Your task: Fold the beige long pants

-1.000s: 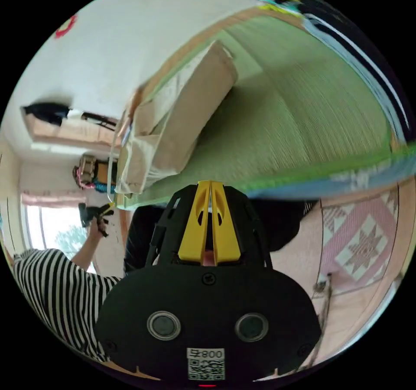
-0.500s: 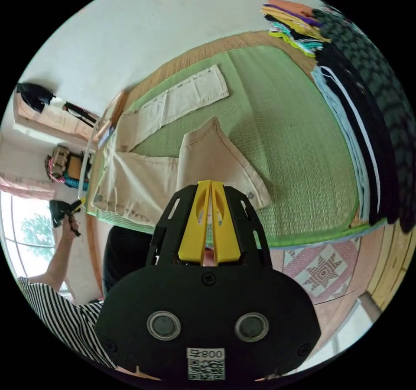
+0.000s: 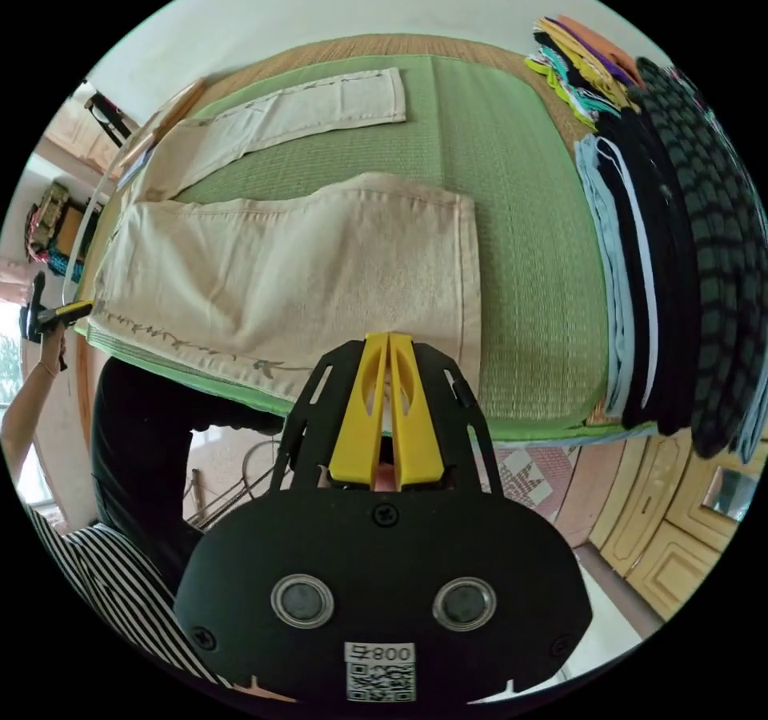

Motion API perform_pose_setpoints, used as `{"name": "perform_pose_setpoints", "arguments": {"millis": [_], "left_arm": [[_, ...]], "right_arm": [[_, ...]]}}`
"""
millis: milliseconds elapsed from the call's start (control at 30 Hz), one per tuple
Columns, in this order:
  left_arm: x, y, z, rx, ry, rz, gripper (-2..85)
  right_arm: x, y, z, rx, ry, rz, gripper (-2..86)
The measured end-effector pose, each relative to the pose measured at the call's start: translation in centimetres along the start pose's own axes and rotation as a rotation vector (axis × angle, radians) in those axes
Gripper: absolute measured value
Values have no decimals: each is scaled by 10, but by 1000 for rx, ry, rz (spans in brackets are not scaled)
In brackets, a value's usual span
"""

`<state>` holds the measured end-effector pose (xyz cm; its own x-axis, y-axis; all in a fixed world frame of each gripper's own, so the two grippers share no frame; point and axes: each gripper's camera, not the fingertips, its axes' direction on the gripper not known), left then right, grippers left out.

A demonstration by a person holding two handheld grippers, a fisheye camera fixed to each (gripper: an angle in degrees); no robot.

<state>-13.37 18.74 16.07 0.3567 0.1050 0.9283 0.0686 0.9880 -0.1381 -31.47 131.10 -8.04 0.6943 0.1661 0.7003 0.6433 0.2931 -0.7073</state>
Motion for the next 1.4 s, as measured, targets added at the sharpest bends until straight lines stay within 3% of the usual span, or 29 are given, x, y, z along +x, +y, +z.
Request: {"name": "perform_pose_setpoints", "arguments": {"millis": [200,333,433,567,733,900,1033,1200,1400], "left_arm": [[12,-16,-19,5,-14,-55,0],[18,-16,-47,98,44,-89,0],[16,-21,-45,13,71,-81,0],[13,-26,-91,239,143,-153,1],[16,-65,-110,288,207,-142,1],[7,-113,-116,283,179,-190,1],[-7,-143,-115,253,172,-240,1],[-12,-157,-107,184,171,-202,1],[-18,-151,-119,193,193,-125,0]], "right_arm": [[4,37,-6,67,-72,89,0],[-1,25,-26,142,-56,100,0],[5,-3,-1,34,-93,99,0],[3,-36,-27,166,-130,74,0],[-20,-145,-29,206,-184,-21,0],[-61,-267,-11,176,-98,-110,0],[-80,-325,37,39,-8,-174,0],[-52,-313,35,57,-24,-210,0],[-4,-285,28,5,162,-242,0]]}}
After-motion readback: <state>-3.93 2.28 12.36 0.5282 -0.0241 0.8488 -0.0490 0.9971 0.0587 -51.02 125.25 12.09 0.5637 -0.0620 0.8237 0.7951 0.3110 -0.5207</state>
